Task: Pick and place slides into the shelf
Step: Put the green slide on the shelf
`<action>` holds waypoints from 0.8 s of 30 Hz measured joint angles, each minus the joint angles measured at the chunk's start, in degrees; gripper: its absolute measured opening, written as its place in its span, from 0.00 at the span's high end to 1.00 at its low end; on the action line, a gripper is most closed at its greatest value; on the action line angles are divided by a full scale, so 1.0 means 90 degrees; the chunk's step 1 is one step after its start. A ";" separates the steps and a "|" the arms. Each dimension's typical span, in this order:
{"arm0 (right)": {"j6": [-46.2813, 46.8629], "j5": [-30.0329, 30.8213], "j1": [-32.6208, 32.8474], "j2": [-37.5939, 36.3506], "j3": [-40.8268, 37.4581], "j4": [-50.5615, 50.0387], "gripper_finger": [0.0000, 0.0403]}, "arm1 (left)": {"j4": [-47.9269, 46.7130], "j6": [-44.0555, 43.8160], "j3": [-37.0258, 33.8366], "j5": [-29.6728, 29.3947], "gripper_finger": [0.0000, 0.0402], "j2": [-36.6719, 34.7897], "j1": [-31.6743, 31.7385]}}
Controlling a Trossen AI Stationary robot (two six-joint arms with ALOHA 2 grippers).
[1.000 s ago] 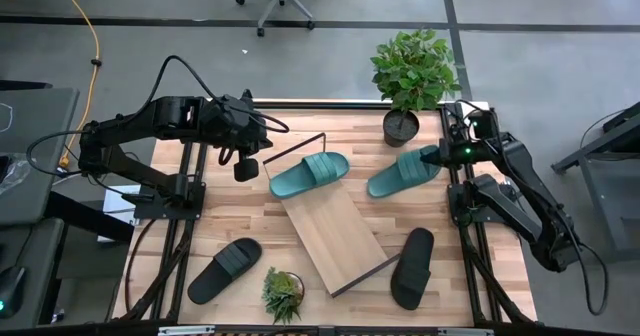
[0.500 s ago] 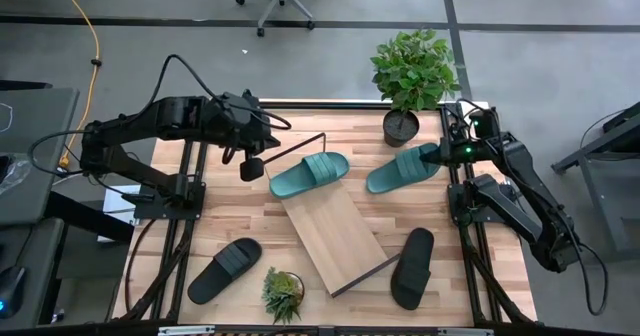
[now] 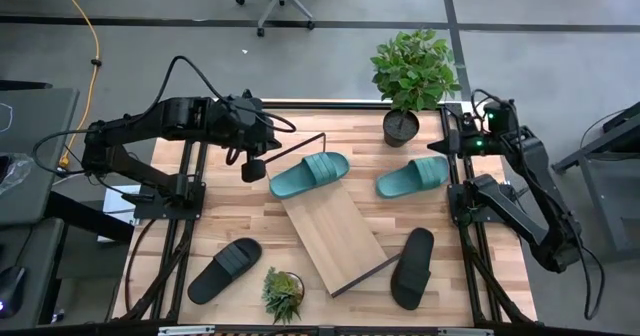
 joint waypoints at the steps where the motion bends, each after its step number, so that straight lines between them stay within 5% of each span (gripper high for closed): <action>1: -0.0074 0.0155 0.0000 0.0001 0.0039 -0.0135 1.00 | 0.0000 0.0000 0.0000 0.0002 0.99 0.0000 0.0000; 12: -0.0377 0.1127 0.0000 0.0443 0.0032 -0.0753 0.97 | 0.0002 0.0010 0.0000 0.0002 0.99 0.0000 0.0000; 19: -0.0975 0.1458 0.0000 0.1444 0.0020 -0.1110 0.77 | 0.0000 0.0053 0.0000 0.0005 0.99 0.0000 0.0000; 24: -0.1413 0.2335 -0.0002 0.1723 0.0020 -0.1558 0.67 | -0.0002 0.0051 0.0000 0.0126 0.99 0.0000 -0.0002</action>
